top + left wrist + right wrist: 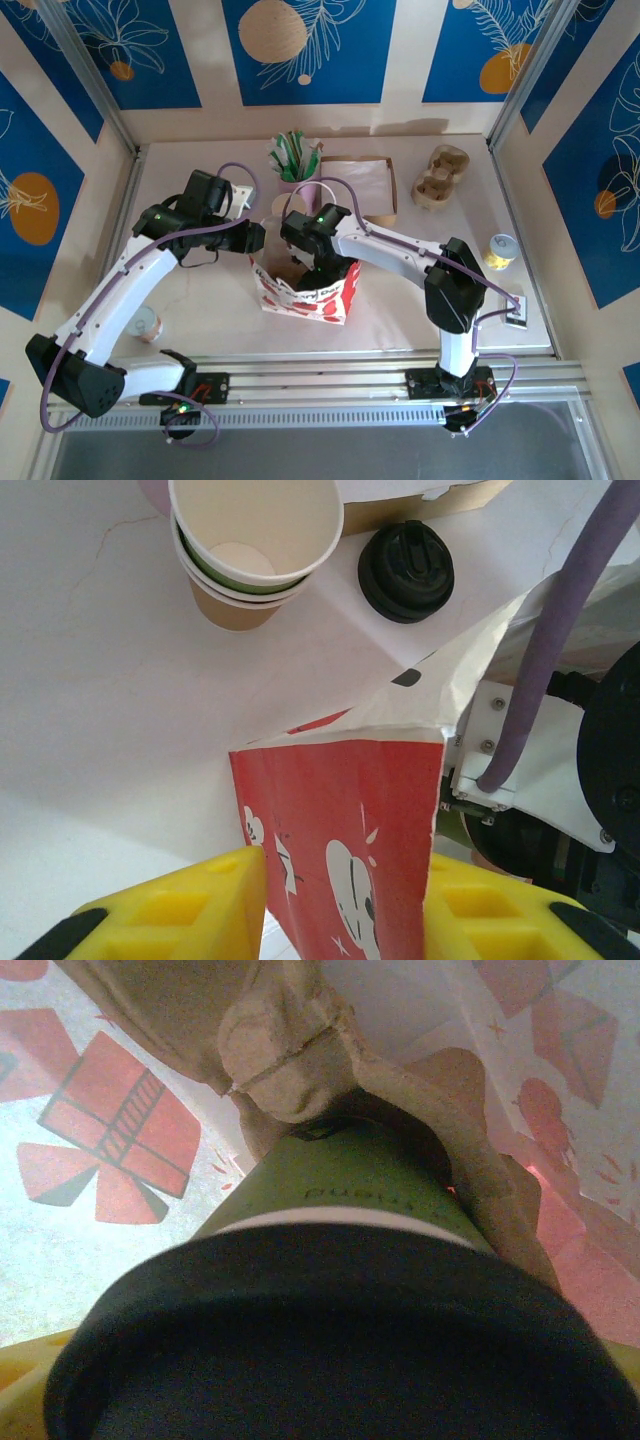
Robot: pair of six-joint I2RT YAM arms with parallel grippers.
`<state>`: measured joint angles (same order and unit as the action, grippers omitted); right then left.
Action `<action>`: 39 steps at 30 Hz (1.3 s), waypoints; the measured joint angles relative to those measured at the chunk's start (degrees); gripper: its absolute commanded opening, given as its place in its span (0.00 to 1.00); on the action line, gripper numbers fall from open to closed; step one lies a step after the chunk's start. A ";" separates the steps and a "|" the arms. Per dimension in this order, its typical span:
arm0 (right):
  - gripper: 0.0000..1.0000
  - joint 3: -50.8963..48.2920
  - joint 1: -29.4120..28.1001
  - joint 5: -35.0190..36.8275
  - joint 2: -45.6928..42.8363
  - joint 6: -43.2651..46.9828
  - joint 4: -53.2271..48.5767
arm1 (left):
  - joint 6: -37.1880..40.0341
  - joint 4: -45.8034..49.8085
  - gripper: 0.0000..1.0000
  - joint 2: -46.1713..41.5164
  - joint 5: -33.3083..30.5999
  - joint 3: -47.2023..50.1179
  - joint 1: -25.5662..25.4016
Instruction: Pack the takeout coffee
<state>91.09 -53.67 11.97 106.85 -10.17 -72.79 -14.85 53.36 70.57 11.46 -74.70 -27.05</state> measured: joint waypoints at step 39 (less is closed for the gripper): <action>0.99 4.72 -1.53 2.93 -0.02 -0.44 -3.80 | 0.00 1.18 0.41 0.02 -0.20 0.00 0.00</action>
<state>95.81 -55.20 14.90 106.83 -10.61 -76.60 -14.85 54.54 70.59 11.27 -74.70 -27.05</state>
